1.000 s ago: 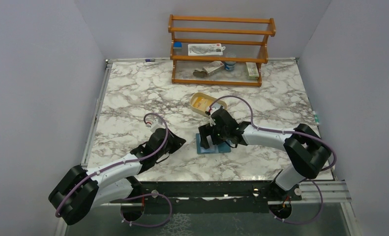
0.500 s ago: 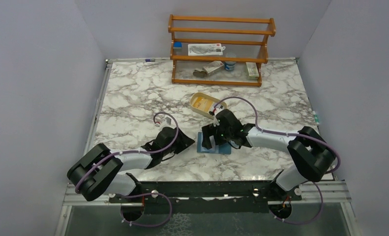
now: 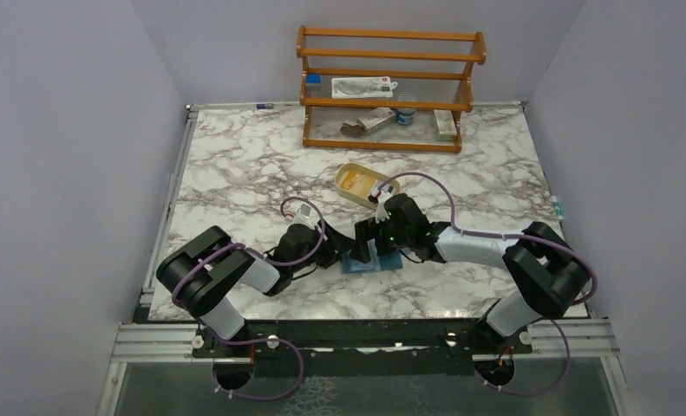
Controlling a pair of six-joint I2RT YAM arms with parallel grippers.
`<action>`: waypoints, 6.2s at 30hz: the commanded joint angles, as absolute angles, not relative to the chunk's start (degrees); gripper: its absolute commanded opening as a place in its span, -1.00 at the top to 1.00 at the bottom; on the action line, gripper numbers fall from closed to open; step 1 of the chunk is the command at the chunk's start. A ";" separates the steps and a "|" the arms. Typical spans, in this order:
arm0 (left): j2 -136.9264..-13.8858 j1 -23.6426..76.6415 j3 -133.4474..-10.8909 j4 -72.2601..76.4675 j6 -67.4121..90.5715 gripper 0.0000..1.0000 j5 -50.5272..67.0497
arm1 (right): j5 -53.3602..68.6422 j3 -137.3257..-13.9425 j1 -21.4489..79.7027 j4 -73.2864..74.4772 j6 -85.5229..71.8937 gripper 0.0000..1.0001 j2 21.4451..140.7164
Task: Take the credit cards out of the card holder
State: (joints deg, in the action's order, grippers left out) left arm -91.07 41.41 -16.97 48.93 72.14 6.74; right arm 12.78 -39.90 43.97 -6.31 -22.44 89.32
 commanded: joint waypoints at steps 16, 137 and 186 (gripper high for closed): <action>-90.18 42.10 -10.77 55.77 78.92 0.70 6.47 | 18.51 -35.64 43.68 -5.45 -24.70 -1.00 92.05; -83.17 45.53 -14.94 35.77 65.65 1.00 -3.96 | 18.55 -44.56 43.05 -3.34 -25.20 -0.87 88.98; -82.03 45.60 -13.89 35.78 66.60 1.00 -5.05 | 35.51 -31.09 43.11 -35.95 -50.58 -0.76 95.11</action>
